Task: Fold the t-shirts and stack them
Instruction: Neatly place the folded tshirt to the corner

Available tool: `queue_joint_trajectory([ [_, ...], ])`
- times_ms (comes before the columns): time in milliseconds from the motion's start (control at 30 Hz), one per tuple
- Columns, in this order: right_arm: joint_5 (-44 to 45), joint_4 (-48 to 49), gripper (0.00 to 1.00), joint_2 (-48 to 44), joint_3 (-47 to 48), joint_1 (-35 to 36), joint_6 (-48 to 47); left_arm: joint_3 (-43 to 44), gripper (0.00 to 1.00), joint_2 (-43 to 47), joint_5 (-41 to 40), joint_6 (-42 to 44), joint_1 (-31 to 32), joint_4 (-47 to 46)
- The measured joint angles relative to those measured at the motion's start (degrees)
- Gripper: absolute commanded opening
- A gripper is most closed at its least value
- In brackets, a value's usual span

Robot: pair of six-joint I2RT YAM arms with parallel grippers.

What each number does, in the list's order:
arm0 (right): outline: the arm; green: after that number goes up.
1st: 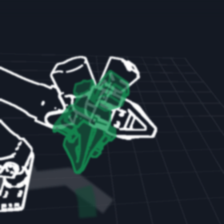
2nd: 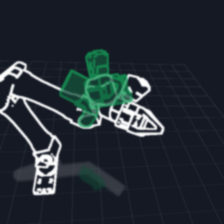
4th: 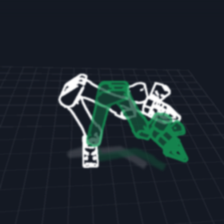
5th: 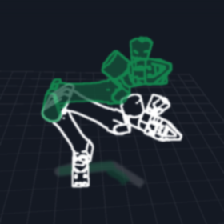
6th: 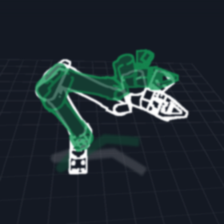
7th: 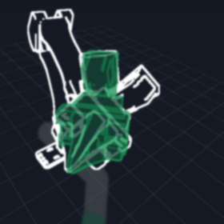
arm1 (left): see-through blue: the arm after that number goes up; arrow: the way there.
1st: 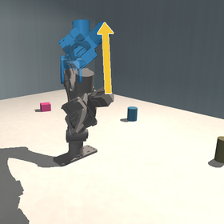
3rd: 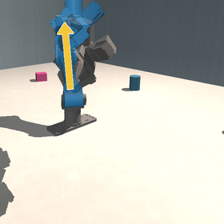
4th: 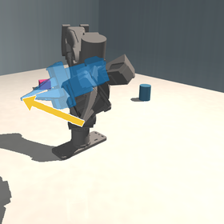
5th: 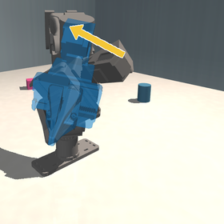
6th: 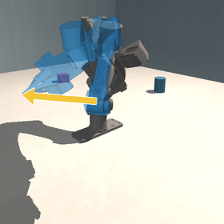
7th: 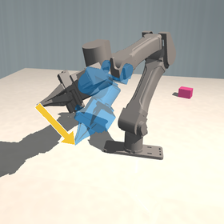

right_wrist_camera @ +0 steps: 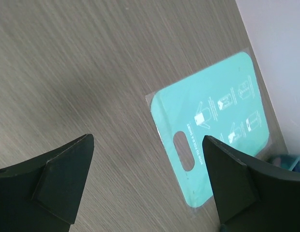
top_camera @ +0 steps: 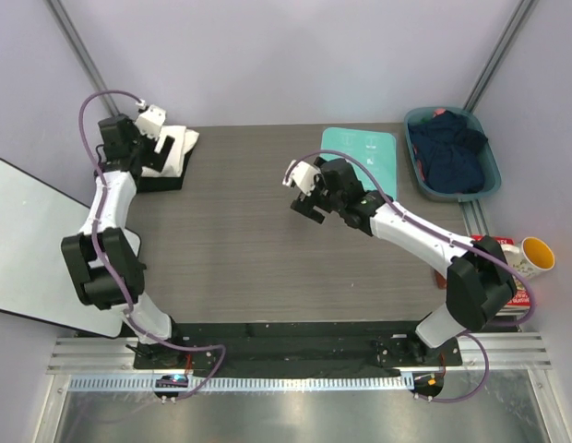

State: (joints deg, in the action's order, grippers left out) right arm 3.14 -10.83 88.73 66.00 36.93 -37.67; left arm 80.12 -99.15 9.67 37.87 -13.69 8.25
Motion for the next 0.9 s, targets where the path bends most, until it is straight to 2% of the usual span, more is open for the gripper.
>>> queue_joint_trajectory([
  [133,2.0,1.4,1.0,-3.1,-1.9,-2.9,5.6,0.0,1.0,6.2,-3.7,-14.5,7.5,4.0],
  [300,8.2,4.0,1.0,-11.6,-8.1,-6.4,14.2,-0.6,1.0,8.3,-10.7,-25.2,14.5,10.1],
  [467,17.6,7.2,1.0,-19.6,-15.2,-6.7,21.4,-8.6,1.0,15.6,-17.2,-31.6,18.7,13.6],
  [600,21.7,7.8,1.0,-25.6,-19.8,-6.7,25.7,-10.8,1.0,21.5,-22.1,-35.6,21.8,14.3],
  [733,23.0,5.1,1.0,-29.3,-20.9,-6.7,28.8,-12.2,1.0,24.5,-22.7,-37.9,23.3,14.1],
  [900,23.3,3.1,1.0,-29.5,-20.9,-6.7,29.9,-15.1,1.0,24.5,-22.5,-37.9,23.5,14.4],
])
